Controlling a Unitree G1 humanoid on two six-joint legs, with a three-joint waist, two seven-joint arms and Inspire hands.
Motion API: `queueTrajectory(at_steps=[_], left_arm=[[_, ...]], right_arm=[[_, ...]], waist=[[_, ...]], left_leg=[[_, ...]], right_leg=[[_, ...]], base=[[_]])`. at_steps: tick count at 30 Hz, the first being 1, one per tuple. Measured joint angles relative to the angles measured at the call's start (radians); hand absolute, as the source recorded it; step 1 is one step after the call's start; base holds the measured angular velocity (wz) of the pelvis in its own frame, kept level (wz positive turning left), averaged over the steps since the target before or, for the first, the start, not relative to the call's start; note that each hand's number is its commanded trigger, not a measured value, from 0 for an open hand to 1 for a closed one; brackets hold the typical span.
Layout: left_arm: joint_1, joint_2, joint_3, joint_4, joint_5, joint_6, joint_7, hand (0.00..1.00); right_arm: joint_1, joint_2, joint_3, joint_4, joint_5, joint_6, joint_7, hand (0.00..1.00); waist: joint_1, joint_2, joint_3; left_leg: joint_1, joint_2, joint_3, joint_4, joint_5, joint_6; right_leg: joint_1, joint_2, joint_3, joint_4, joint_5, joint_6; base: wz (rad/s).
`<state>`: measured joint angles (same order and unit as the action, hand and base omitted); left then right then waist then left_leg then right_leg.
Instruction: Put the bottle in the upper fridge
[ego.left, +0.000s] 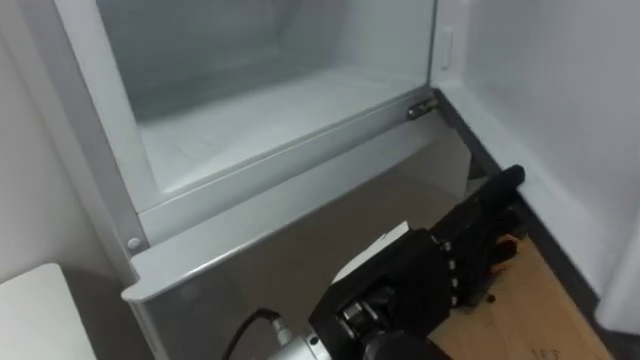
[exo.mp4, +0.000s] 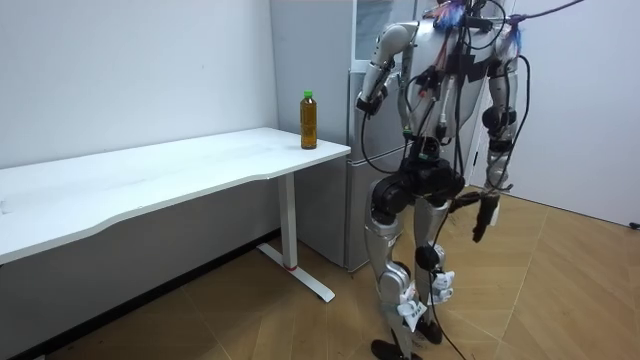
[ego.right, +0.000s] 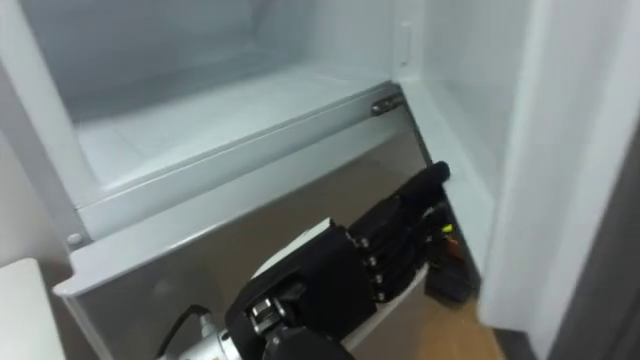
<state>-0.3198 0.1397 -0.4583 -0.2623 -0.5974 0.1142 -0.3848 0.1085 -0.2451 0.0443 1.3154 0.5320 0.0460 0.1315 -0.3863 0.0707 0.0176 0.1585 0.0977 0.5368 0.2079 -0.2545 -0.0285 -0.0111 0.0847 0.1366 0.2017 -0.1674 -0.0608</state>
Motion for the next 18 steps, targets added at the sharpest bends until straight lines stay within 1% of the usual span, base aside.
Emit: queueTrajectory(at_steps=[1, 3, 6, 10, 11, 12, 13, 15, 18], left_arm=[[-0.004, -0.002, 0.0, 0.001, 0.0, 0.001, 0.0, 0.0], [-0.018, -0.004, -0.001, 0.008, -0.008, 0.002, 0.001, 0.0], [-0.027, -0.003, -0.015, 0.01, -0.035, 0.003, 0.001, 0.0], [-0.035, -0.005, -0.016, 0.01, -0.041, 0.003, -0.004, 0.0], [-0.038, -0.005, -0.017, 0.01, -0.041, 0.003, -0.004, 0.0], [-0.039, -0.005, -0.017, 0.01, -0.041, 0.003, -0.005, 0.0], [-0.039, -0.005, -0.017, 0.01, -0.041, 0.003, -0.005, 0.0], [-0.039, -0.001, -0.017, 0.01, -0.048, 0.003, -0.005, 0.0], [-0.038, 0.007, -0.02, 0.01, -0.055, 0.002, -0.005, 0.0]], right_arm=[[0.003, -0.002, 0.0, 0.0, -0.001, 0.0, 0.0, 0.0], [0.009, -0.006, 0.0, 0.0, -0.021, 0.0, 0.0, 0.0], [0.004, -0.007, 0.001, 0.003, -0.033, 0.001, 0.001, 0.0], [-0.002, -0.008, 0.0, 0.004, -0.033, 0.0, 0.006, 0.0], [-0.01, -0.009, 0.0, 0.004, -0.035, 0.0, 0.009, 0.0], [-0.012, -0.01, 0.0, 0.003, -0.034, -0.001, 0.009, 0.0], [-0.012, -0.01, 0.0, 0.002, -0.032, -0.001, 0.01, 0.0], [-0.012, -0.01, 0.0, -0.002, -0.031, -0.001, 0.01, 0.0], [-0.011, -0.01, 0.0, -0.019, -0.033, -0.001, 0.011, 0.0]], waist=[[-0.003, 0.0, 0.0], [-0.024, 0.002, -0.0009], [-0.026, 0.003, -0.001], [-0.03, 0.004, -0.0017], [-0.03, 0.009, -0.0021], [-0.035, 0.014, -0.0022], [-0.038, 0.017, -0.0026], [-0.04, 0.023, -0.0001], [-0.037, 0.023, 0.001]], left_leg=[[-0.001, 0.001, 0.0, 0.0, 0.0, 0.0], [-0.008, 0.003, 0.006, 0.001, 0.0, 0.0], [-0.014, 0.012, 0.01, 0.016, 0.0, 0.0], [-0.014, 0.016, 0.006, 0.028, 0.0, -0.001], [-0.018, 0.02, -0.006, 0.031, -0.003, -0.006], [-0.022, 0.027, -0.027, 0.032, -0.005, -0.009], [-0.022, 0.028, -0.033, 0.033, -0.006, -0.011], [-0.023, 0.03, -0.046, 0.03, -0.007, -0.011], [-0.027, 0.027, -0.048, 0.028, -0.007, -0.012]], right_leg=[[-0.005, 0.001, 0.003, 0.004, 0.0, 0.0], [-0.018, 0.005, 0.008, 0.008, 0.002, -0.003], [-0.032, 0.006, -0.001, 0.024, 0.005, -0.007], [-0.04, 0.012, -0.007, 0.036, 0.007, -0.012], [-0.04, 0.014, -0.015, 0.035, 0.009, -0.015], [-0.042, 0.015, -0.026, 0.035, 0.01, -0.017], [-0.042, 0.015, -0.03, 0.035, 0.01, -0.017], [-0.04, 0.015, -0.044, 0.035, 0.011, -0.019], [-0.038, 0.013, -0.061, 0.032, 0.013, -0.022]], base=[[-0.27], [-0.17], [-0.31], [-0.27], [-0.14], [-0.05], [0.08], [0.14], [0.16]])
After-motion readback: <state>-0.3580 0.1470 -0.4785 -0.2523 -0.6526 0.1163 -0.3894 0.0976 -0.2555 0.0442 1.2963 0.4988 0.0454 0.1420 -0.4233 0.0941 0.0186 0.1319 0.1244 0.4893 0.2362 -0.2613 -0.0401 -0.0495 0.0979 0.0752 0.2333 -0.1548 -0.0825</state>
